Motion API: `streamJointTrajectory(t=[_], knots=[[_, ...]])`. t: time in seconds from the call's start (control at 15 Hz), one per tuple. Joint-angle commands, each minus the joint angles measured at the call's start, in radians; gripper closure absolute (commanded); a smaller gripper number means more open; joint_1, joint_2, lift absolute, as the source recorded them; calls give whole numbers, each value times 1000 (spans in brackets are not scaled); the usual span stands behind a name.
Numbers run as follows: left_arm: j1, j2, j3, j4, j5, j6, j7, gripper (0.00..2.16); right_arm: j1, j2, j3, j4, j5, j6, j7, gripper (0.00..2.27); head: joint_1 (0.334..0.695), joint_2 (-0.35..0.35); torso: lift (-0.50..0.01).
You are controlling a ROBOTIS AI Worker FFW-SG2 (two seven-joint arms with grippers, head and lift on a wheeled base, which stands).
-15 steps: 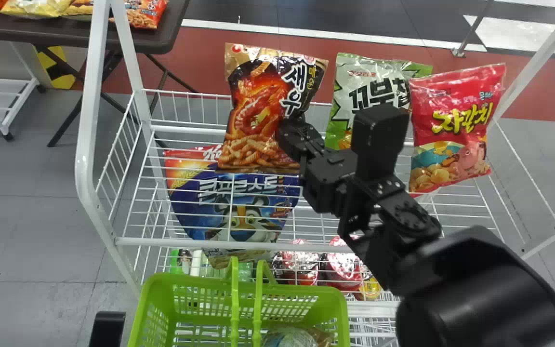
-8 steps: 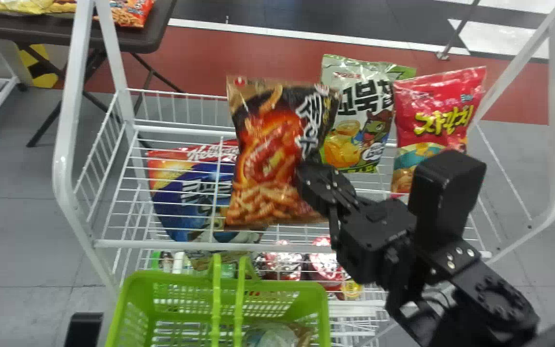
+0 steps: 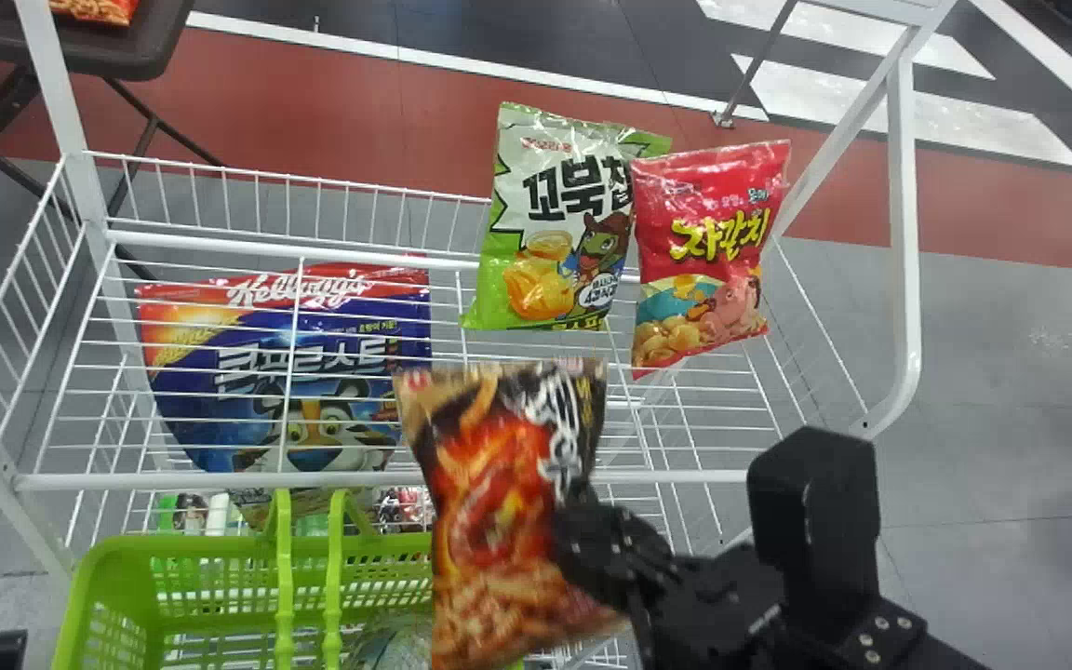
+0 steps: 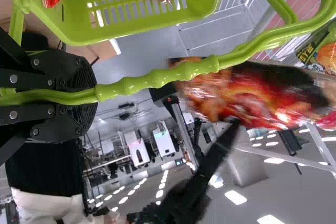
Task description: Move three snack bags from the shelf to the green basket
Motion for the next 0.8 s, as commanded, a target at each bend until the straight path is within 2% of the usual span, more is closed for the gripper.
streamJointTrajectory(t=[0.0,0.33,0.73], knots=[[2,-1,0,-1,0,0,0,2142,5,3,20,-9,34,145,30,2243,695,-350,-48],[5,-9,-3,-9,0,0,-2,2142,-15,21,151,68,52,179,93,2243,695,-350,-48],[15,-12,-8,-20,-6,-3,-2,2142,-125,38,240,224,35,35,97,2243,695,-350,-48]])
